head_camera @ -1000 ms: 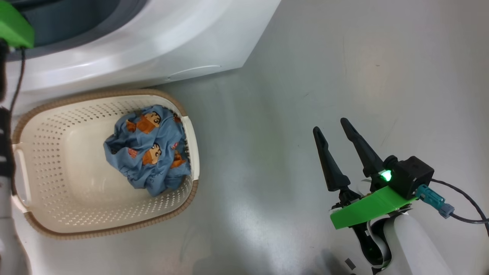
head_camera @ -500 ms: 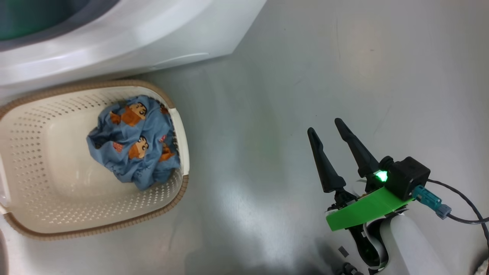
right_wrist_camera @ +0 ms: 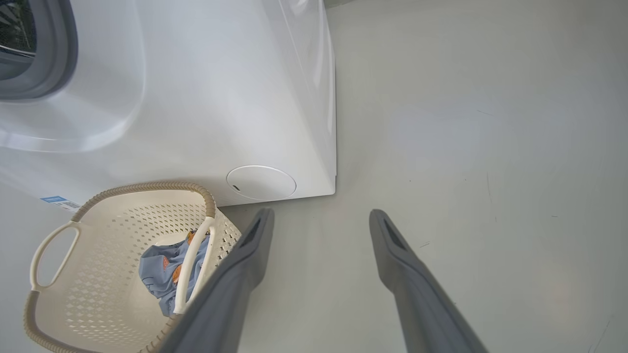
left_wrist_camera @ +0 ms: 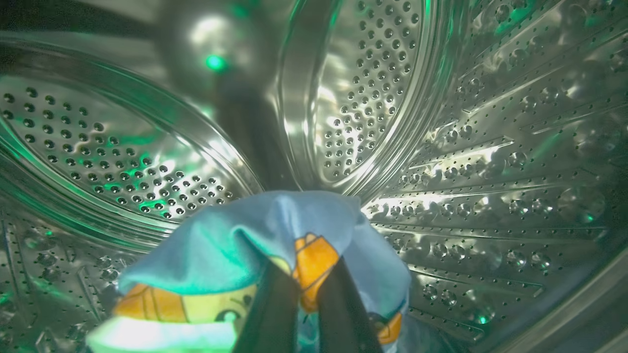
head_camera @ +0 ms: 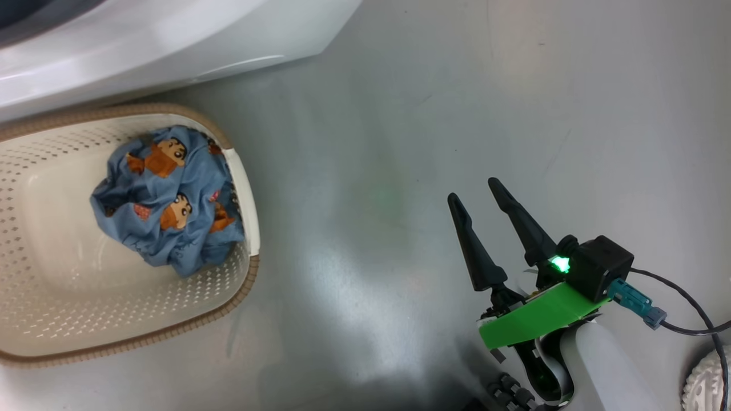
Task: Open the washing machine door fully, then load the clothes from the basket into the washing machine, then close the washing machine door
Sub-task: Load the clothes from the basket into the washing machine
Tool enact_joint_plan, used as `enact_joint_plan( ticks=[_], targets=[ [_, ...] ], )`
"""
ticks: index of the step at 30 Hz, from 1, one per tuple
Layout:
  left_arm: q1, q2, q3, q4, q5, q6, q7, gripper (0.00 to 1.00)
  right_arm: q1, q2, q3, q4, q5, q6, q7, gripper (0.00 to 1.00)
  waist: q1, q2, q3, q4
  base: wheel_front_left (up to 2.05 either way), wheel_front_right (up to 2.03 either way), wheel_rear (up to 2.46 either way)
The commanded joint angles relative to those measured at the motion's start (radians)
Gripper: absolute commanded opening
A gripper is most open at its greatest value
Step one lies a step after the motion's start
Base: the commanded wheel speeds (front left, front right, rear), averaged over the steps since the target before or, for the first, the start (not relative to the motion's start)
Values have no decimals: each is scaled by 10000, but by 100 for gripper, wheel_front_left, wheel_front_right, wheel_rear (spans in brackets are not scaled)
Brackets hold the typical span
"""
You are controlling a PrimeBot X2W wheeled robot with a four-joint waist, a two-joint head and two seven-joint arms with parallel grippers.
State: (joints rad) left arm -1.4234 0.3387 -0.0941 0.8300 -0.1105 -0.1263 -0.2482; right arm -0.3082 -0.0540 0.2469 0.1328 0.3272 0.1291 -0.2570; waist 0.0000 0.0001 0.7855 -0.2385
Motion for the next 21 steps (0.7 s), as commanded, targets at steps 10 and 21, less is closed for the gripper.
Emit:
enact_joint_plan(
  ticks=[10, 21],
  targets=[
    [-451, 522, -261, 686, -528, -25, 417, 0, 412, 38, 393, -163, 266, 16, -48, 100, 0, -1, -44, -197, 0, 0, 0],
    [-491, 684, -493, 1504, -1171, -41, 661, 56, 361, 38, 328, -144, 249, 16, -48, 100, 0, -1, -160, -192, 0, 0, 0]
  ],
)
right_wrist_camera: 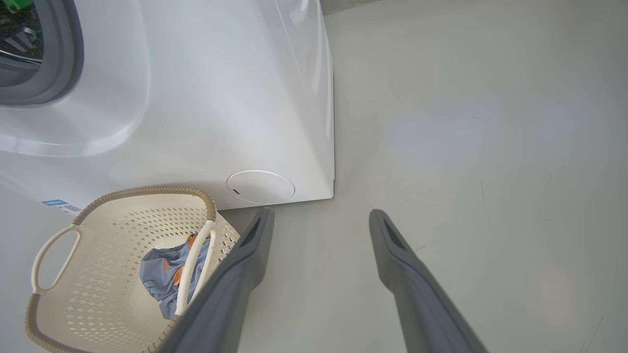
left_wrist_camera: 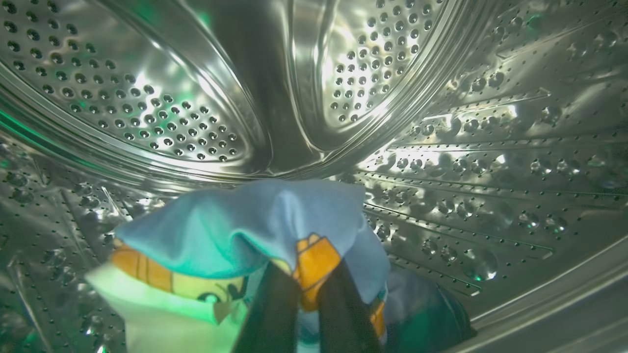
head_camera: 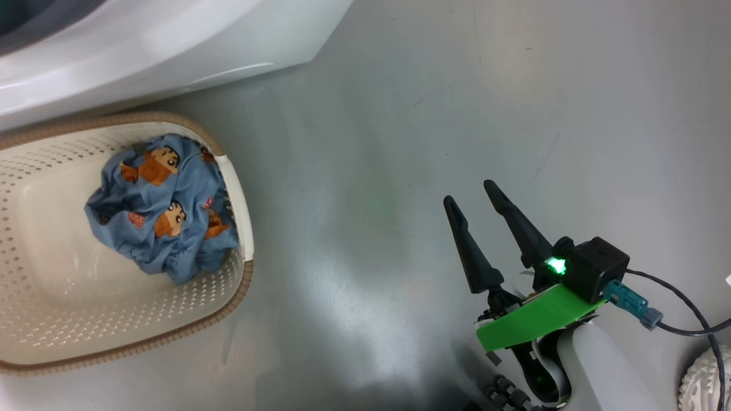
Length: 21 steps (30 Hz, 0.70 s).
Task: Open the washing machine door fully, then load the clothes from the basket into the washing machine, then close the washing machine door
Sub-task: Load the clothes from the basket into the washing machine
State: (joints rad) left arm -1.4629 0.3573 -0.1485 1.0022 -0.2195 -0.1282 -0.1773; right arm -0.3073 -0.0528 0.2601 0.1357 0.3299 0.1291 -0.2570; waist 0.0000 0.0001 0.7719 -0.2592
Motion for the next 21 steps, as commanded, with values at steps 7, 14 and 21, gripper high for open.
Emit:
enact_joint_plan(
  ticks=[7, 14, 21],
  targets=[
    [37, 372, -18, 139, -240, -3, -315, 100, 300, 26, 25, -153, 154, 16, -48, 100, 0, -1, -248, 157, 0, 0, 0],
    [379, 85, -128, 393, -354, 9, -537, 100, 251, 26, -149, -89, 31, 16, -48, 100, 0, -1, -572, 415, 0, 0, 0],
    [796, -144, -109, 533, -549, 33, -729, 100, 156, 26, -279, -3, -138, 16, -48, 100, 0, -1, -970, 666, 0, 0, 0]
  ],
)
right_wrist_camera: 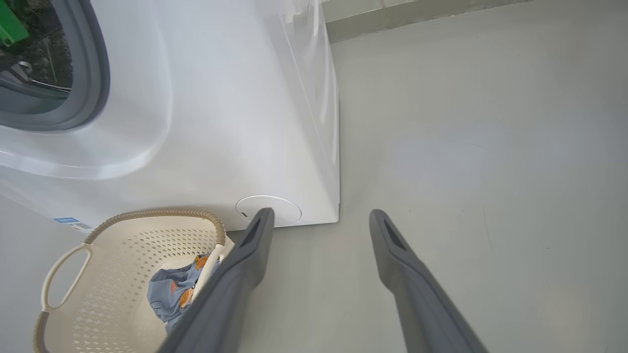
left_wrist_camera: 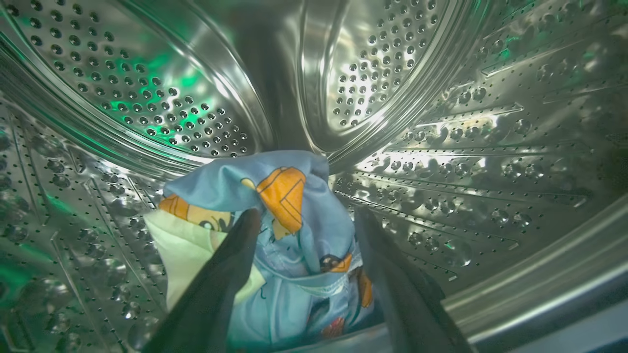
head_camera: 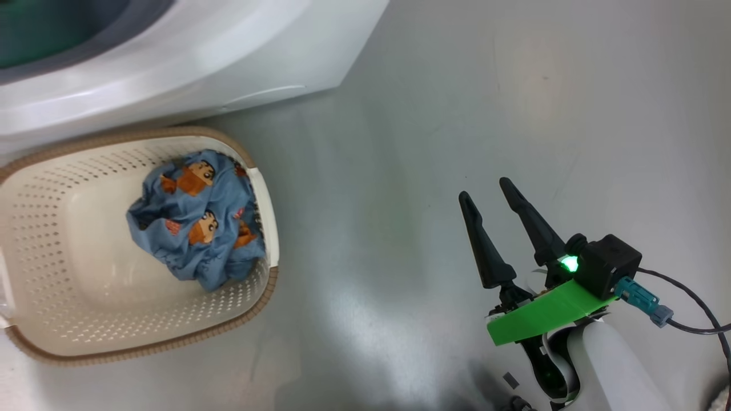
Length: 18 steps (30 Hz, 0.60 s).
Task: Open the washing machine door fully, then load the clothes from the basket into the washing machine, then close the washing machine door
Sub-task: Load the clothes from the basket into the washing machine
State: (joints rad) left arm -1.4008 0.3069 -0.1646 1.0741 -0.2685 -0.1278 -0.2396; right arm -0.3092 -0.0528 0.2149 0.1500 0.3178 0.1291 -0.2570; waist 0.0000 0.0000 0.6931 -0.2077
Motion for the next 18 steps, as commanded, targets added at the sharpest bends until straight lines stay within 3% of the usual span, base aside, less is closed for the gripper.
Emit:
enact_joint_plan(
  ticks=[1, 10, 18],
  targets=[
    [231, 330, 47, -199, -69, 33, -127, 100, 158, 26, 169, -129, -30, 16, -48, 100, 0, 0, -239, 182, 0, 0, 0],
    [921, 39, 133, -501, -277, 74, -211, 100, 98, 26, -45, 33, -67, 16, -48, 100, 0, 0, -793, 449, 0, 0, 0],
    [2151, -68, 494, -1887, -364, 183, -219, 100, -9, 26, -190, 179, -181, 16, -48, 100, 0, 0, -1362, 689, 0, 0, 0]
  ],
)
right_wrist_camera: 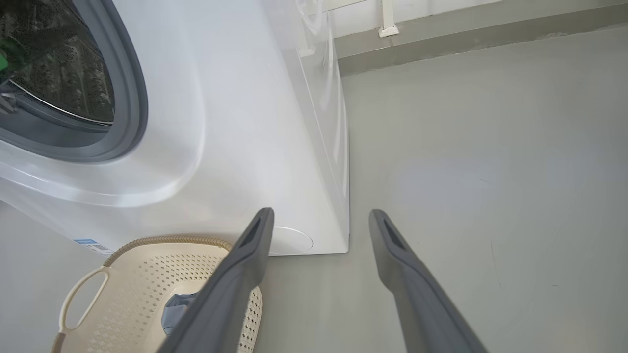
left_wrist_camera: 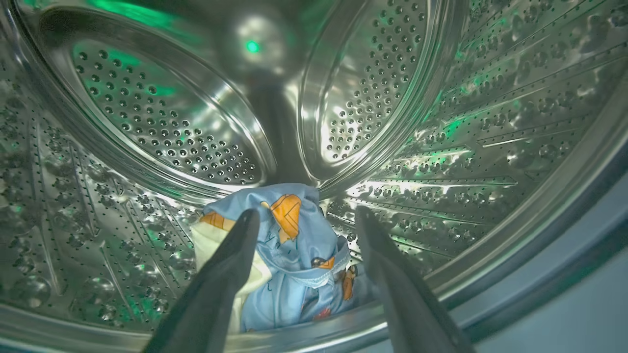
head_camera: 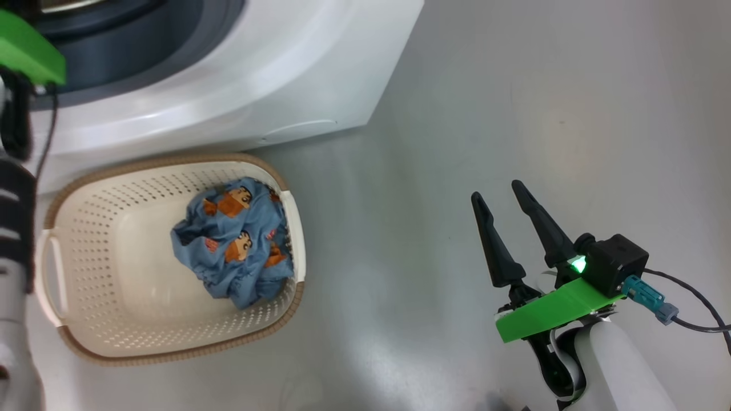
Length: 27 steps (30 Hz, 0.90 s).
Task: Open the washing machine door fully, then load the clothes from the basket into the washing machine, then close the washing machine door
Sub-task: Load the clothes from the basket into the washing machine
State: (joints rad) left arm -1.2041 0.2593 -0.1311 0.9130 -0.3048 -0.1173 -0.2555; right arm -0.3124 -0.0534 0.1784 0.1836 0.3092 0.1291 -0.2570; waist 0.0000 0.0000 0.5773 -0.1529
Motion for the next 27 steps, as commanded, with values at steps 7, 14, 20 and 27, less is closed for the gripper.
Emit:
enact_joint_plan(
  ticks=[7, 14, 20, 27],
  targets=[
    [1128, 92, 121, -991, 182, 223, -61, 100, 43, 32, -8, 39, -172, 16, -48, 100, 0, 0, -869, 492, 0, 0, 0],
    [1949, -225, 116, -1556, 258, 347, -62, 100, 174, 32, -63, 282, -192, 16, -48, 100, 0, 0, -1677, 831, 0, 0, 0],
    [3097, -255, 371, -2598, 310, 477, -62, 100, 288, 32, -147, 330, -333, 16, -48, 100, 0, 0, -2309, 949, 0, 0, 0],
    [4825, -203, 324, -4125, 822, 768, -62, 100, 677, 32, -369, 357, -445, 16, -48, 100, 0, 0, -3051, 1151, 0, 0, 0]
  ],
)
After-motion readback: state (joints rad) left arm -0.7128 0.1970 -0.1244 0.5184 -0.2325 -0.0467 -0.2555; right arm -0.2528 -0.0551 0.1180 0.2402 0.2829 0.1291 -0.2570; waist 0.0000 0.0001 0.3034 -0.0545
